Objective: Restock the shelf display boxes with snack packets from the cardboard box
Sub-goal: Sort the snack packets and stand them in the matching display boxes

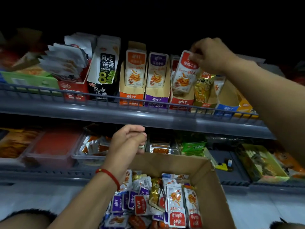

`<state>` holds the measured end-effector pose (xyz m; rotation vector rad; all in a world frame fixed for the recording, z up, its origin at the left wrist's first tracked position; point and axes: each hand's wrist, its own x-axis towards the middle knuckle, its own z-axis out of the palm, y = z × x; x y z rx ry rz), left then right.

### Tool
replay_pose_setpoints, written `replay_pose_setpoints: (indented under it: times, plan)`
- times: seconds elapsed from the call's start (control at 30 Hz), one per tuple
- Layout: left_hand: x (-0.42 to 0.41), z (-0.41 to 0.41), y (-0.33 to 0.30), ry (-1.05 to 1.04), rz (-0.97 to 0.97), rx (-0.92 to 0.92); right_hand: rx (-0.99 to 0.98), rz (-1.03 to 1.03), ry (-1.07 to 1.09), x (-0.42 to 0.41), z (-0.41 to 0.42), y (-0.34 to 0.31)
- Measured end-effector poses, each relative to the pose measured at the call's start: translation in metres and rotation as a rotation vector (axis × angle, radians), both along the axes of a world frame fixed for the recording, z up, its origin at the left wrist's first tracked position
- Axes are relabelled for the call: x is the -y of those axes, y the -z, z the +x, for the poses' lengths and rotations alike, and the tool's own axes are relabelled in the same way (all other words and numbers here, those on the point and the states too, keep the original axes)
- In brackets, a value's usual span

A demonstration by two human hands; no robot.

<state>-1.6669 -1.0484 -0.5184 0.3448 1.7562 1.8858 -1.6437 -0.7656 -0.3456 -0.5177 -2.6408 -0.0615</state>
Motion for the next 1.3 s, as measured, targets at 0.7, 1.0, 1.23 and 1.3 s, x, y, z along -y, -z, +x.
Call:
replay_pose_setpoints:
  times: [0.7, 1.0, 1.23, 1.3]
  plan:
    - [-0.007, 0.001, 0.0, 0.078, 0.019, 0.007, 0.08, 0.11, 0.098, -0.005, -0.04, 0.024]
    - [-0.008, 0.003, 0.004, 0.09, -0.032, -0.003, -0.05, 0.339, 0.064, -0.011, -0.021, 0.025]
    - [-0.011, 0.017, 0.017, 0.207, -0.205, -0.096, -0.148, 0.299, -0.13, 0.018, 0.063, 0.06]
    - [-0.012, 0.024, 0.027, 0.253, -0.266, -0.118, -0.086, 0.218, -0.178, 0.034, 0.094, 0.085]
